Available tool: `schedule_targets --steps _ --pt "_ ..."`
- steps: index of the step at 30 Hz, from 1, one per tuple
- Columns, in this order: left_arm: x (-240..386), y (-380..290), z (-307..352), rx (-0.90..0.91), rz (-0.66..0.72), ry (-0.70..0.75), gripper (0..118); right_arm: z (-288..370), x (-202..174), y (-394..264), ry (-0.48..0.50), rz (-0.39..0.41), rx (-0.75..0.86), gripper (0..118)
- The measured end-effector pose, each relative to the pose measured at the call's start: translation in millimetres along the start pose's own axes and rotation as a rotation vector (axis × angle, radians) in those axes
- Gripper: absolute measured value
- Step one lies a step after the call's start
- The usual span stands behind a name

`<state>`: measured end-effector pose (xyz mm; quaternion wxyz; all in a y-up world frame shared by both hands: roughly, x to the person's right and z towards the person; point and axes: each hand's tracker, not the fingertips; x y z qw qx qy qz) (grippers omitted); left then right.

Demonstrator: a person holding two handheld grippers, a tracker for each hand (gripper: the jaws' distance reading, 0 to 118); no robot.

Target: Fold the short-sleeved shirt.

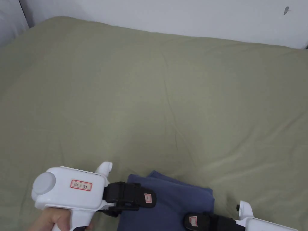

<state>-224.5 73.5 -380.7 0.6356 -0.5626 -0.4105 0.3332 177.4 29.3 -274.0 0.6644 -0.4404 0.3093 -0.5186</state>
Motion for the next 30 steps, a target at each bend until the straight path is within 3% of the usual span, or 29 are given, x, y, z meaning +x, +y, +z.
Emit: schedule_targets --steps 2,4,5,8,12,23,29,30 --pt "4 1 -3 0.005 -0.005 0.016 95 0 0 1 -0.004 0.002 0.005 2" --pt "5 1 1 0.034 -0.031 0.089 34 1 -3 -1 -0.008 0.002 0.012 2" --pt "4 2 2 0.030 -0.049 0.179 32 1 -6 -1 -0.014 0.004 0.017 2" --pt "-1 3 7 0.007 0.009 0.097 32 4 -22 -5 -0.057 0.070 0.042 1" --pt "9 11 38 0.027 -0.032 0.152 32 18 -38 -2 -0.049 0.090 0.077 1" --pt "-49 79 270 0.233 0.065 0.592 32 51 -58 25 -0.093 0.153 0.224 2" --pt "-46 104 317 0.297 0.070 0.669 32 59 -56 34 -0.112 0.151 0.269 1" --pt "-44 106 318 0.289 0.063 0.672 41 59 -56 34 -0.122 0.147 0.275 1"
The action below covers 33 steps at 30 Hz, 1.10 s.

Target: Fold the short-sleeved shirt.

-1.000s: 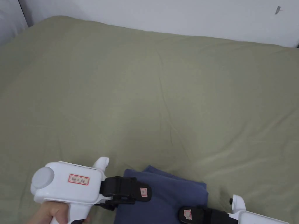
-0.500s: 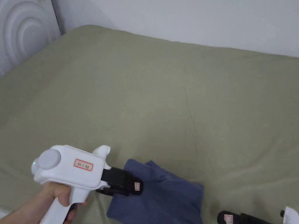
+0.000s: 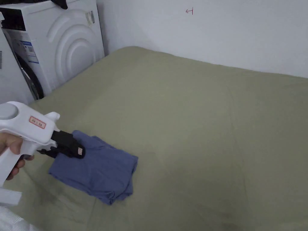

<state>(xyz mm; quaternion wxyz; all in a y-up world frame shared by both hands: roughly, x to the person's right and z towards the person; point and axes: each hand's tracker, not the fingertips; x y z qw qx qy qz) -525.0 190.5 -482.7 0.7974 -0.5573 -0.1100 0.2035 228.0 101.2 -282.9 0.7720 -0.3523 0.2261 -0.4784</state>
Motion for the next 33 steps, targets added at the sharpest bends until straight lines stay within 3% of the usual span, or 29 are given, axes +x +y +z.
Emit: schedule_targets --steps 1,3,4,9,13,14,15,16,17,18,19,23,26,27,30,33 --pt "4 1 2 -0.006 -0.018 0.013 59 0 0 1 -0.003 -0.001 0.003 1" --pt "11 2 9 0.029 -0.060 0.094 113 1 -1 1 -0.002 0.000 0.007 2" --pt "14 0 14 0.054 -0.063 0.093 118 2 -1 1 0.001 0.000 0.009 1" --pt "28 -12 49 0.169 -0.048 0.133 118 11 -10 4 0.016 0.026 0.010 2" --pt "70 -37 58 0.223 -0.095 0.084 118 22 -26 6 0.025 0.071 0.020 2" --pt "83 -43 56 0.240 -0.114 0.071 116 25 -33 8 0.015 0.102 0.029 2" --pt "99 -53 55 0.274 -0.125 0.041 106 29 -41 9 0.001 0.137 0.043 2" --pt "122 -63 50 0.301 -0.130 0.021 87 34 -53 11 -0.018 0.184 0.057 2" --pt "143 -72 46 0.311 -0.144 -0.002 57 38 -64 13 -0.036 0.229 0.072 2" --pt "167 -83 40 0.333 -0.170 -0.043 9 42 -77 14 -0.062 0.285 0.097 2" --pt "195 -93 32 0.333 -0.209 -0.039 0 46 -93 16 -0.079 0.328 0.128 2" --pt "296 -142 18 0.458 -0.315 -0.143 0 64 -154 14 -0.264 0.581 0.292 2" --pt "358 -173 17 0.647 -0.361 -0.071 0 72 -196 2 -0.559 0.825 0.494 2" --pt "374 -183 18 0.696 -0.394 -0.044 0 74 -201 2 -0.616 0.889 0.561 2" --pt "417 -211 22 0.806 -0.475 0.024 0 85 -229 -11 -0.745 1.013 0.751 2" --pt "440 -232 29 0.948 -0.518 0.105 0 96 -243 -18 -0.767 1.069 0.845 2"
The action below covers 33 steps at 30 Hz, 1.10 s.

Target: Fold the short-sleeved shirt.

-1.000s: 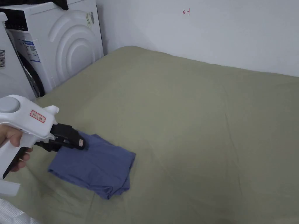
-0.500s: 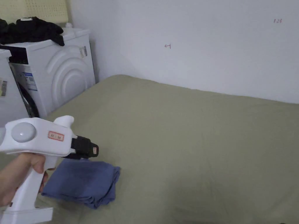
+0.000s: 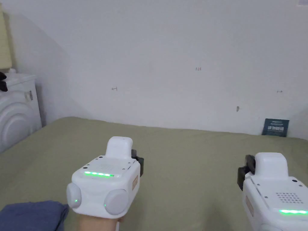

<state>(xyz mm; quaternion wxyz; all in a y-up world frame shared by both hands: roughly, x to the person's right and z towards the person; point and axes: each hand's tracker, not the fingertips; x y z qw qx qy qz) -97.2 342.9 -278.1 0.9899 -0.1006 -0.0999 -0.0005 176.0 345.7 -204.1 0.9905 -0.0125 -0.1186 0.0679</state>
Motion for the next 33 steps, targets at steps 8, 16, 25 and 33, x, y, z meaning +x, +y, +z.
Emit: schedule_targets --steps 8,16,25,33 --pt "18 22 22 0.082 -0.063 0.029 0 19 6 10 0.040 -0.026 0.015 2" --pt "13 30 22 0.059 -0.056 0.036 0 21 8 12 0.072 -0.050 0.004 2" --pt "16 33 23 0.029 -0.066 0.079 117 17 12 15 0.054 -0.057 0.006 118" --pt "10 34 27 0.072 -0.107 0.078 118 11 22 33 0.044 -0.024 -0.018 118"
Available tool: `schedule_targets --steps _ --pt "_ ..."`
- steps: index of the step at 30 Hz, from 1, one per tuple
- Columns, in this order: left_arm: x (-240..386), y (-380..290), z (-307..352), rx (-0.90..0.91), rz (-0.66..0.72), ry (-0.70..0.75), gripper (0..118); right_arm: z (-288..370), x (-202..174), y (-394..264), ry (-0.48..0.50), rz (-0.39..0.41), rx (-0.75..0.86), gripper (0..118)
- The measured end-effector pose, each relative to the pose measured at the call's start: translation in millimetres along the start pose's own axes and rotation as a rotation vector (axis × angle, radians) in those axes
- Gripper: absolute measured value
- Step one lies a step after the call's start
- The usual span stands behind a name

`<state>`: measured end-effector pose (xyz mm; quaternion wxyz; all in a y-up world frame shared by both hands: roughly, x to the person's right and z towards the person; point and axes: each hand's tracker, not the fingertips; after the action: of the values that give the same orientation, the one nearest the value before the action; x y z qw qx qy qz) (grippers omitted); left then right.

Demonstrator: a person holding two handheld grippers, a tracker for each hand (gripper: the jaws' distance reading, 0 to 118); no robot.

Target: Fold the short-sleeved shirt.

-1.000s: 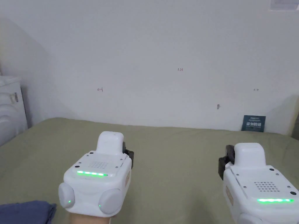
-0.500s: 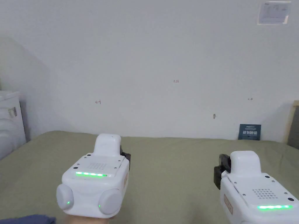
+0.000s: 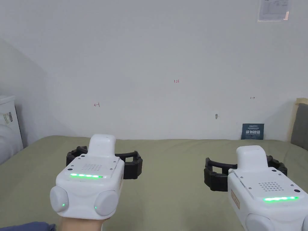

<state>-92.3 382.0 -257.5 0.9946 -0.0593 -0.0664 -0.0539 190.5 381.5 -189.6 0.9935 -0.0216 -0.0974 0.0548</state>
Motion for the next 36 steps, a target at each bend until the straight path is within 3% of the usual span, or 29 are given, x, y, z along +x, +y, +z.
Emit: schedule_targets --steps 2,4,6,12,13,16,19,22,25,27,36 --pt "1 1 -3 -0.015 0.004 -0.022 118 1 2 -4 0.046 -0.043 -0.047 118" --pt "-5 4 -7 -0.117 0.057 -0.159 118 -1 3 3 0.058 -0.049 -0.057 118" --pt "2 9 -5 -0.161 0.066 -0.082 118 2 2 -3 0.041 -0.033 -0.041 118" --pt "25 10 4 -0.118 -0.172 0.136 118 1 5 -1 0.051 -0.053 -0.044 118" --pt "27 8 5 -0.096 -0.186 0.116 118 5 6 -5 0.049 -0.057 -0.040 118" --pt "25 12 7 -0.138 -0.095 0.089 118 2 6 -2 0.054 -0.085 -0.041 118" --pt "24 20 13 -0.119 -0.043 0.162 118 4 9 -8 0.058 -0.108 -0.045 118" --pt "24 25 13 -0.088 -0.108 0.133 118 6 12 -10 0.058 -0.134 -0.043 118" --pt "19 29 12 -0.069 -0.019 0.079 118 7 13 -10 0.059 -0.157 -0.038 118" --pt "17 28 13 -0.052 0.035 0.077 118 7 13 -10 0.057 -0.161 -0.037 118" --pt "10 23 15 -0.101 0.031 0.036 118 4 15 -12 0.052 -0.149 -0.048 118"
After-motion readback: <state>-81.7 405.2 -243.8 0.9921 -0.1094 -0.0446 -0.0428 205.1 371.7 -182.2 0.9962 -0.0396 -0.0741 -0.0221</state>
